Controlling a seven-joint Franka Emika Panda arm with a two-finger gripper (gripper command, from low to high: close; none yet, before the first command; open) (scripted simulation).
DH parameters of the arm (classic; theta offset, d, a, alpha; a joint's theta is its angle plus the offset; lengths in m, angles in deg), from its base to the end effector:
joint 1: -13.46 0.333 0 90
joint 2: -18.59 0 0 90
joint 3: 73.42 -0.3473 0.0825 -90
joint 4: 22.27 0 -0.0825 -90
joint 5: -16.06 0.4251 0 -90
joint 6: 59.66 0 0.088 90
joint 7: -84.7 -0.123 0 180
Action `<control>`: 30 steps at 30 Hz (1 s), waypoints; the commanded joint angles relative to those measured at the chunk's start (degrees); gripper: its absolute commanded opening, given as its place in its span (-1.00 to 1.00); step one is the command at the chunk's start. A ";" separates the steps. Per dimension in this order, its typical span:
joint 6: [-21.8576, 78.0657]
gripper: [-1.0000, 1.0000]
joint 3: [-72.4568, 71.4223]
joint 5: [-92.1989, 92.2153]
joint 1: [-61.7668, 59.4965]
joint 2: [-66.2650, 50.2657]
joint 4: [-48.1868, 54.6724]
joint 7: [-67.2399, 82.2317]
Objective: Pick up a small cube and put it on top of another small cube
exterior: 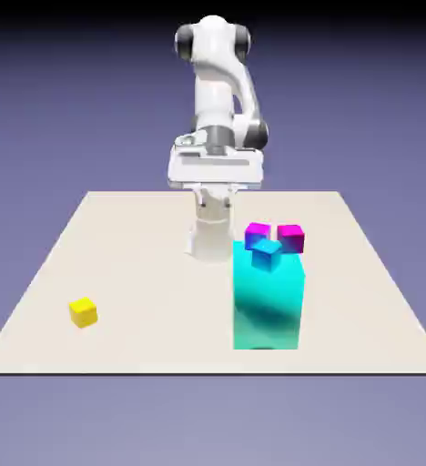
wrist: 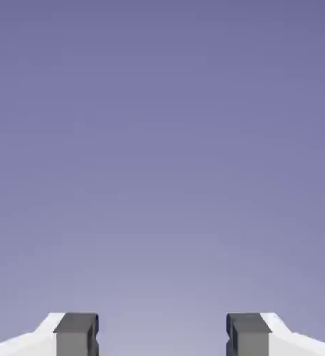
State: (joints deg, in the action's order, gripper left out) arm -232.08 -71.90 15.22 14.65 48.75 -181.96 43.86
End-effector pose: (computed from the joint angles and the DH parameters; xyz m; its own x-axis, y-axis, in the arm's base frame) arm 0.4254 -0.0013 0.4375 0.5590 -0.6510 0.5135 -0.4737 -0.7591 -0.4466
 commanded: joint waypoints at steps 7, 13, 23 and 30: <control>9.18 0.00 8.85 -4.86 2.87 -14.54 7.64 9.39; 17.05 0.00 16.43 -9.03 5.34 -27.00 14.19 17.43; 30.16 0.00 29.07 -15.98 9.44 -47.76 25.10 30.84; 39.34 0.00 37.91 -20.84 12.31 -62.30 32.74 40.23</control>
State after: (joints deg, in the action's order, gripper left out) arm -192.74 -33.99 -5.62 26.96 -13.55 -149.22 84.08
